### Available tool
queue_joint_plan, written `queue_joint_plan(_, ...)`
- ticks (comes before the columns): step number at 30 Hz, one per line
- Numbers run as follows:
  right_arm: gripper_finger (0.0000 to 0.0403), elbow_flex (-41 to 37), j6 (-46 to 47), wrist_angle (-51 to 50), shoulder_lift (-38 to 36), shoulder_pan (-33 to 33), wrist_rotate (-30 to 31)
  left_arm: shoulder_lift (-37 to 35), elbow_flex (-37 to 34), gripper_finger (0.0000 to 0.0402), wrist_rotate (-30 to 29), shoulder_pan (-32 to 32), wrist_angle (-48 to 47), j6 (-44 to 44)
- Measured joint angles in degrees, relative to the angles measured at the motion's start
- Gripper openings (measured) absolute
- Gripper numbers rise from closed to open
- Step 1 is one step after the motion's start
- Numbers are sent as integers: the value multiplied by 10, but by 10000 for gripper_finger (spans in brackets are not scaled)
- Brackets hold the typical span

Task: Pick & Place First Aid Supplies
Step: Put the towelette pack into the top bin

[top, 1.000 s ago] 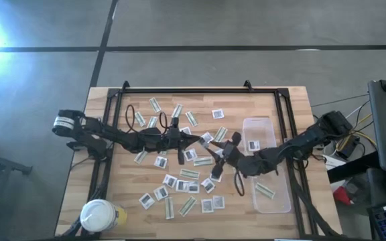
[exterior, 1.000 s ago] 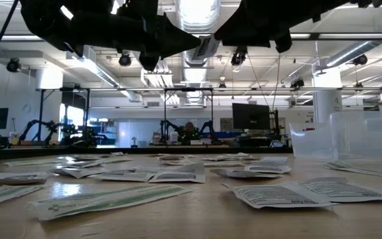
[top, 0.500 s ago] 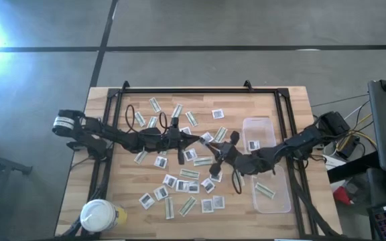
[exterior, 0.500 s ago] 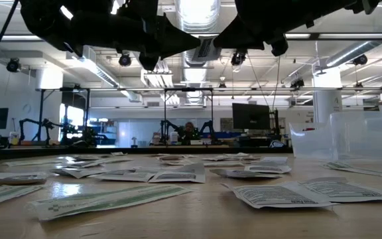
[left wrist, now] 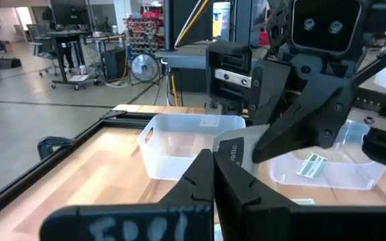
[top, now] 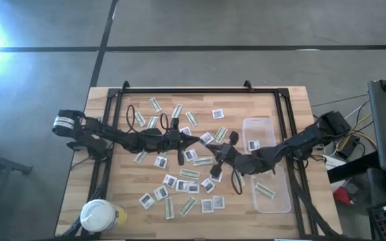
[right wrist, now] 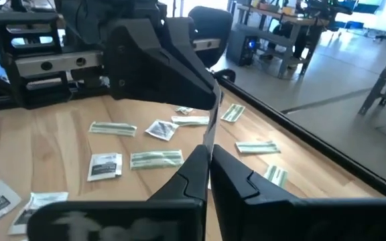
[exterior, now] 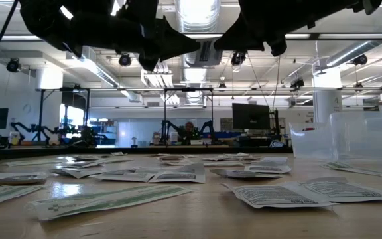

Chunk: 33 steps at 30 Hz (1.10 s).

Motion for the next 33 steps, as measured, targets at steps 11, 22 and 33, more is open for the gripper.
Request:
queue_joint_plan(11, 8, 0, 71, -148, -58, 0, 6, 0, 0, 109, 0, 0, -13, 15)
queue_joint_plan(22, 8, 0, 146, -351, -154, 0, 6, -48, 0, 149, 0, 0, -98, 14)
queue_joint_plan(33, 8, 0, 155, -487, -241, 0, 3, -156, -2, 149, 0, 0, -310, 1)
